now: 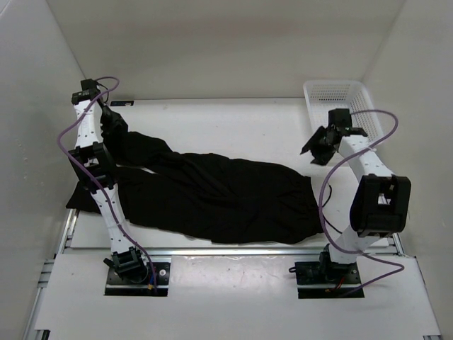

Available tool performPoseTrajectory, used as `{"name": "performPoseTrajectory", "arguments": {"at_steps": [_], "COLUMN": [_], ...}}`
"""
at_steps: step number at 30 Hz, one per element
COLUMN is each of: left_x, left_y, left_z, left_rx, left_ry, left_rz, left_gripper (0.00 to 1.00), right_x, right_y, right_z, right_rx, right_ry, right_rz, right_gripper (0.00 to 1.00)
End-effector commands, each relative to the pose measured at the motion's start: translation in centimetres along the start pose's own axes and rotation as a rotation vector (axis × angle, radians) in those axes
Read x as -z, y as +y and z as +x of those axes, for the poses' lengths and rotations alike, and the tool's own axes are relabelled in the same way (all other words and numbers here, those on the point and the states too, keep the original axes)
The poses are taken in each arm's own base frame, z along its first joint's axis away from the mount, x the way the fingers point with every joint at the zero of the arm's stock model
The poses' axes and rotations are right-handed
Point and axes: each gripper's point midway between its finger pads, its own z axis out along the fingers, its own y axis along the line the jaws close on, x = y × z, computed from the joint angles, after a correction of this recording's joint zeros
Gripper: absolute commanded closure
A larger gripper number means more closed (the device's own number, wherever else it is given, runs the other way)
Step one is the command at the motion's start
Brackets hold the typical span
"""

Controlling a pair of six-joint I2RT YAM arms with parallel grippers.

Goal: Fold and stack the trousers
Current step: Flatten the trousers out

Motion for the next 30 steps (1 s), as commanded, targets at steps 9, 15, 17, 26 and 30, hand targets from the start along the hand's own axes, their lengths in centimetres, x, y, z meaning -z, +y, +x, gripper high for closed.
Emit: {"name": "performPoseTrajectory", "arguments": {"at_steps": [9,15,17,26,30], "left_x": [6.6,7.2,7.0,6.9,6.9], "left_y": [-1.9,-1.9,-1.8,-1.5,-1.5], "left_z": [-2.0,-2.0,-1.8,-1.4,-1.4], "left_rx": [-0.019,-0.020,-0.029,-0.037,-0.037], "left_ry": [-0.122,-0.130,-0.122,-0.113,-0.113], "left_rz": [0.089,0.093,0.088,0.083,0.083], "left_gripper": [0.90,0.90,0.90,0.90,0.90], "right_x": [4.0,0.3,-0.2,-3.7,-4.8], "right_y": [1.0,0.9,1.1,-1.3,-1.8], "right_z": [0.8,5.5,5.4,3.3,3.3], "right_rx": [0.153,-0.026,-0.065,-0.250,-0.273], "right_ry": [-0.087,0.081,0.077,0.062,0.068], "right_rz": [0.030,-0.059,-0.063,0.039,0.077], "right_gripper": [0.92,0.61,0.52,0.29,0.27]}}
